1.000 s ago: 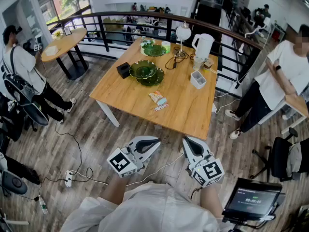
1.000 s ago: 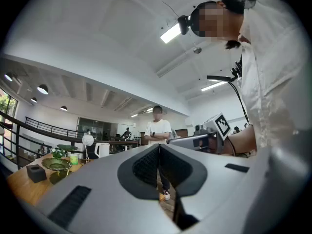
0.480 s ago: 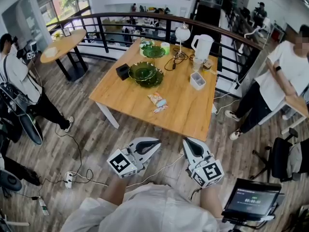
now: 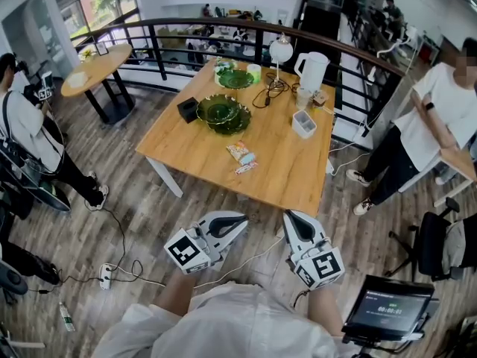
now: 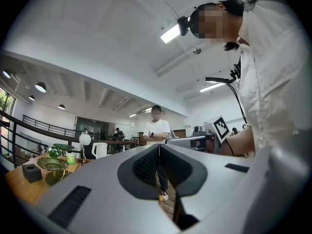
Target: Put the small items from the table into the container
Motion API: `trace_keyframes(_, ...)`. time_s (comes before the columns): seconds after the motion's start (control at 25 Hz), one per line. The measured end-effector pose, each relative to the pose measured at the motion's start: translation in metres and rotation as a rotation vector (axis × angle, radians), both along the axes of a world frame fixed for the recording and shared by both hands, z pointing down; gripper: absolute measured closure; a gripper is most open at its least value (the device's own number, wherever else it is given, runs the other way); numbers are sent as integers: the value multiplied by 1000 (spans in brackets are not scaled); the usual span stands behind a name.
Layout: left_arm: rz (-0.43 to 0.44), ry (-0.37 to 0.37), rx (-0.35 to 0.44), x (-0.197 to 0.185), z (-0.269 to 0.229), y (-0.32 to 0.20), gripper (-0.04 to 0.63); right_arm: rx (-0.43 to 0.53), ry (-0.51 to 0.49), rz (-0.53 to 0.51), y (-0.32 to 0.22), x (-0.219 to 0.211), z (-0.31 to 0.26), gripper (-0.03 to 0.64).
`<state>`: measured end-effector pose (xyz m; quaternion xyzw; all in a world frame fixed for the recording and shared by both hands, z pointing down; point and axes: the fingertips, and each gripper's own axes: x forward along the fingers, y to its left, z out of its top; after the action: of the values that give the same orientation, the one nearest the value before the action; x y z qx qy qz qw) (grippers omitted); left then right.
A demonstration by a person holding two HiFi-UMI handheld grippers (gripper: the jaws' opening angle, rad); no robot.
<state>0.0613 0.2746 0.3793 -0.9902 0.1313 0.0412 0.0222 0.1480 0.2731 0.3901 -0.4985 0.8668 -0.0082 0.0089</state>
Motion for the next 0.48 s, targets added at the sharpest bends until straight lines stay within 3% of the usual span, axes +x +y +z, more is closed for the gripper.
trace_keyframes(0.48,-22,0,-6,8,3,-1,586,-8,0,-35,-4,9,5,604)
